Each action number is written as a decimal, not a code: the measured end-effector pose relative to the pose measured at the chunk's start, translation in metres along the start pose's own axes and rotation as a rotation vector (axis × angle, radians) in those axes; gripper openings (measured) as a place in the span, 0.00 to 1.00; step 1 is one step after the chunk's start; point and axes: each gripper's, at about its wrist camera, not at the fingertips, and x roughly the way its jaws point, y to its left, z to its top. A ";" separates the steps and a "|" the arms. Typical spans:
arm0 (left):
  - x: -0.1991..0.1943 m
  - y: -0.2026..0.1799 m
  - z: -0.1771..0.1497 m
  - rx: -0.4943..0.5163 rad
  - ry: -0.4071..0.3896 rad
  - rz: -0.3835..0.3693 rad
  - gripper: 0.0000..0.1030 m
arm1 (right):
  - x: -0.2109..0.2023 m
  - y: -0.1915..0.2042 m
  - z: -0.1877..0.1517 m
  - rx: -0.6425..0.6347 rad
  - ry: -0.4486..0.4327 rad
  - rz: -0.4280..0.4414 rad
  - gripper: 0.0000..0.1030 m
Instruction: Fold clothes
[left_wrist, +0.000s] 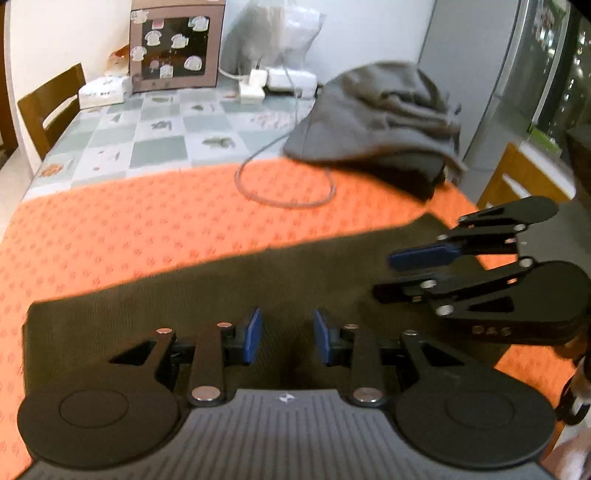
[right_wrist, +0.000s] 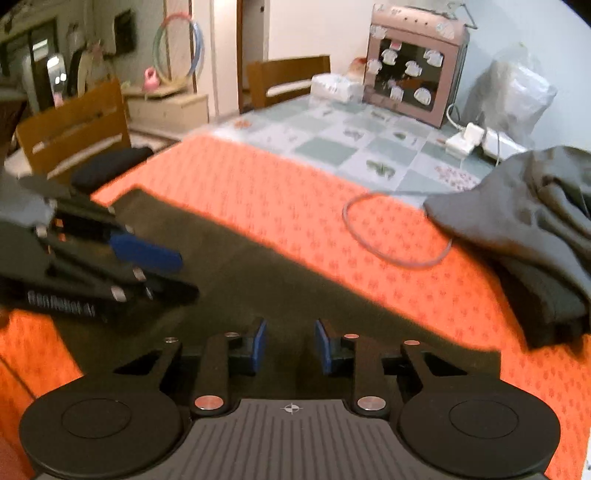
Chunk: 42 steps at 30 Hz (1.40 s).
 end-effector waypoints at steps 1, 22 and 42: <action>0.004 0.000 0.004 0.001 0.000 0.000 0.35 | 0.004 -0.001 0.005 0.005 -0.003 0.003 0.31; -0.003 0.019 0.009 -0.092 0.000 -0.029 0.43 | 0.002 -0.023 0.000 0.126 -0.006 -0.076 0.34; -0.001 -0.005 -0.013 0.054 0.167 -0.074 0.44 | -0.075 -0.103 -0.135 0.808 -0.100 -0.168 0.59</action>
